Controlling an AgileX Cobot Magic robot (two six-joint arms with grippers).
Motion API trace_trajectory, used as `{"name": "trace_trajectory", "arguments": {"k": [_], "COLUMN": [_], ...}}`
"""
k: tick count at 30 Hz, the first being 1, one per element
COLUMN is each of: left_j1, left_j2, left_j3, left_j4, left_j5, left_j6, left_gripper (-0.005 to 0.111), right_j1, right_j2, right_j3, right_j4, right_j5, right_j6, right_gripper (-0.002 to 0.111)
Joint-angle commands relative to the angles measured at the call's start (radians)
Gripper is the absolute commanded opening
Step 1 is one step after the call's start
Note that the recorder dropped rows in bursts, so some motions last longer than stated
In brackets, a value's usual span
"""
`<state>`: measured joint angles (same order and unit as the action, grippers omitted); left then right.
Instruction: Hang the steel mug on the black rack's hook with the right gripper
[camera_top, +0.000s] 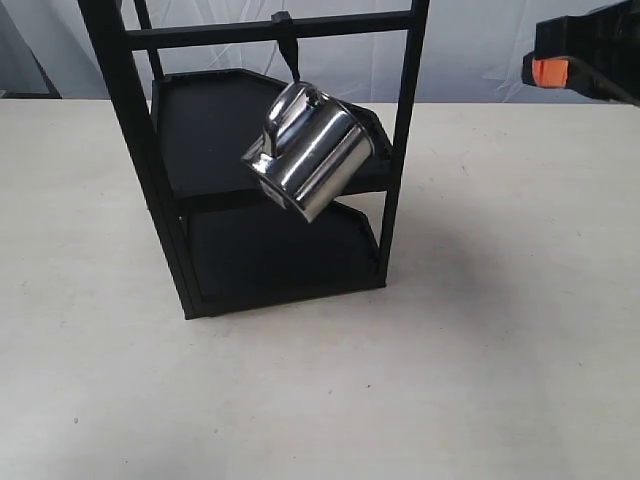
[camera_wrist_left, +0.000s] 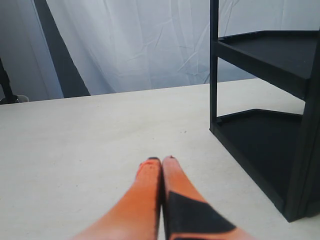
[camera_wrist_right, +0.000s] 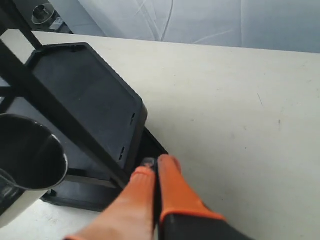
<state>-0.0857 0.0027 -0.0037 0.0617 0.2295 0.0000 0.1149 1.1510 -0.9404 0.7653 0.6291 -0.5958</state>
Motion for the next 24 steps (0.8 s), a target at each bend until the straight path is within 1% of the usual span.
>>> {"name": "trace_trajectory", "arguments": {"k": [1, 3, 5, 7, 10, 12, 14, 16, 18, 21, 24], "left_j1": [-0.006, -0.006, -0.006, -0.006, -0.006, -0.006, -0.006, -0.006, -0.006, -0.006, -0.006], "left_j2": [-0.003, -0.003, -0.003, -0.003, -0.003, -0.003, -0.003, -0.003, -0.003, -0.003, -0.003], "left_j3": [0.004, 0.004, 0.004, 0.004, 0.004, 0.004, 0.004, 0.004, 0.004, 0.004, 0.004], "left_j4": [0.007, 0.007, 0.007, 0.007, 0.007, 0.007, 0.007, 0.007, 0.007, 0.007, 0.007], "left_j5": [-0.003, -0.003, -0.003, -0.003, -0.003, -0.003, -0.003, -0.003, -0.003, -0.006, -0.006], "left_j6": [0.000, 0.000, 0.000, 0.000, 0.000, 0.000, 0.000, 0.000, 0.000, 0.000, 0.000], "left_gripper": [0.002, 0.002, 0.002, 0.002, 0.002, 0.002, 0.002, 0.002, 0.002, 0.002, 0.002], "right_j1": [-0.004, -0.002, -0.002, -0.002, -0.002, -0.002, -0.002, -0.002, -0.002, -0.002, -0.002], "right_j2": [-0.055, -0.103, -0.175, -0.253, -0.395, -0.495, -0.573, -0.622, -0.650, -0.662, -0.689], "right_j3": [0.000, 0.032, 0.116, 0.245, 0.458, 0.576, 0.671, 0.727, 0.759, 0.807, 0.856], "right_j4": [-0.054, -0.063, -0.036, 0.019, 0.149, 0.216, 0.208, 0.169, 0.122, 0.113, 0.100], "right_j5": [-0.033, -0.108, -0.256, -0.430, -0.687, -0.802, -0.854, -0.858, -0.858, -0.860, -0.823], "right_j6": [-0.011, -0.011, -0.011, -0.011, -0.011, -0.011, -0.011, -0.012, -0.012, -0.012, -0.012], "right_gripper": [0.000, 0.000, 0.000, 0.000, 0.000, 0.000, 0.000, 0.000, 0.000, 0.000, 0.000]}}
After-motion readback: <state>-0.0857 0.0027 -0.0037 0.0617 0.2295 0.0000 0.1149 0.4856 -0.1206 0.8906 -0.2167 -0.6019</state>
